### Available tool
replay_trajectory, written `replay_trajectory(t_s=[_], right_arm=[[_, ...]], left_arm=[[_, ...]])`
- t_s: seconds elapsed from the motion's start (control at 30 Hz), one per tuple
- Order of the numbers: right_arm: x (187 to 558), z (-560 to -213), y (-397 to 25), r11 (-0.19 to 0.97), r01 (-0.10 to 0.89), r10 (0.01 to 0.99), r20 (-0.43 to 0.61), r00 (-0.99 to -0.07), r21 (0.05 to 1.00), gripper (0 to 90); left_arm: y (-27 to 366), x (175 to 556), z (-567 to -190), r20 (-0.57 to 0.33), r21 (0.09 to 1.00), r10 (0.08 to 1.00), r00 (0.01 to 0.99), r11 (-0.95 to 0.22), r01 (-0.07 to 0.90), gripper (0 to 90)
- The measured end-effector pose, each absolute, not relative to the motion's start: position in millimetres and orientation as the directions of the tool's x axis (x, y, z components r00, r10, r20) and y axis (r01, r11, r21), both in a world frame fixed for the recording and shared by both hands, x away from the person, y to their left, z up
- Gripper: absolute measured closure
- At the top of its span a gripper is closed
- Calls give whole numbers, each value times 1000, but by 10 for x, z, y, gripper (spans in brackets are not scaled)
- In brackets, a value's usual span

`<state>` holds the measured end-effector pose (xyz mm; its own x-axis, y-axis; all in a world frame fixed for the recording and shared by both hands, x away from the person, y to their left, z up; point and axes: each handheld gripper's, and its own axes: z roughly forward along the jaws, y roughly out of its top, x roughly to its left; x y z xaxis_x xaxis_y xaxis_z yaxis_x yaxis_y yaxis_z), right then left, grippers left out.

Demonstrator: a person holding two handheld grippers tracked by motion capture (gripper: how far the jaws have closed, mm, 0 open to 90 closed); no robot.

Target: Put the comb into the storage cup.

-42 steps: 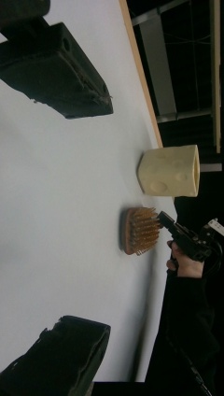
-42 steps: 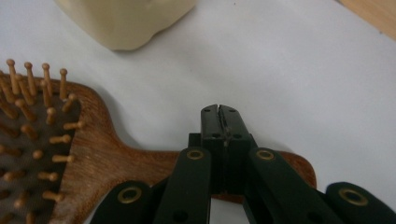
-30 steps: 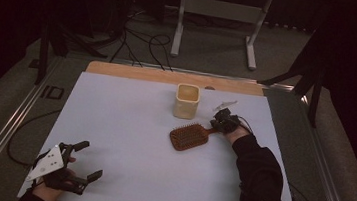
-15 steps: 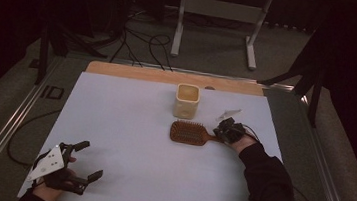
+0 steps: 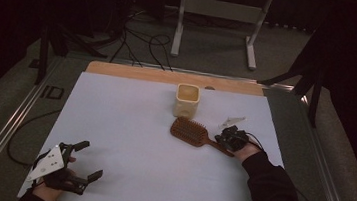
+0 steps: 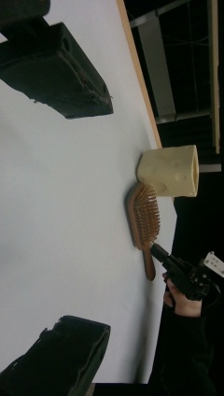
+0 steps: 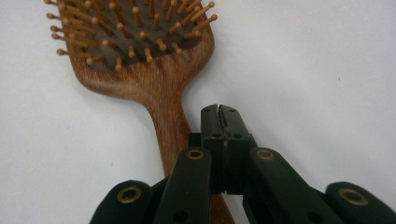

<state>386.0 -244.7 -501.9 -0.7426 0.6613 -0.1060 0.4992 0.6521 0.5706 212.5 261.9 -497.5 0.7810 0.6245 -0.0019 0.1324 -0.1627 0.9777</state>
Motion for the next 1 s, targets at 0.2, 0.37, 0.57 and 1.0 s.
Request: replay_trajectory(t_s=[0.2,0.37,0.57,1.0], right_arm=[[3804,-5012,-2485,653,497,660,-108,-743,572,900],[3749,-5015,-2475,661,492,649,-103,-754,567,900],[3637,-4999,-2425,686,479,628,-113,-770,548,900],[3380,-4998,-2307,695,466,602,-90,-793,548,900]], left_arm=[[2618,2127,-4976,-3,978,625,780,-163,134,1],[2619,2127,-4975,-2,978,626,780,-162,133,1],[2618,2125,-4974,-1,978,626,780,-163,132,1],[2617,2122,-4972,1,978,626,780,-162,129,1]])
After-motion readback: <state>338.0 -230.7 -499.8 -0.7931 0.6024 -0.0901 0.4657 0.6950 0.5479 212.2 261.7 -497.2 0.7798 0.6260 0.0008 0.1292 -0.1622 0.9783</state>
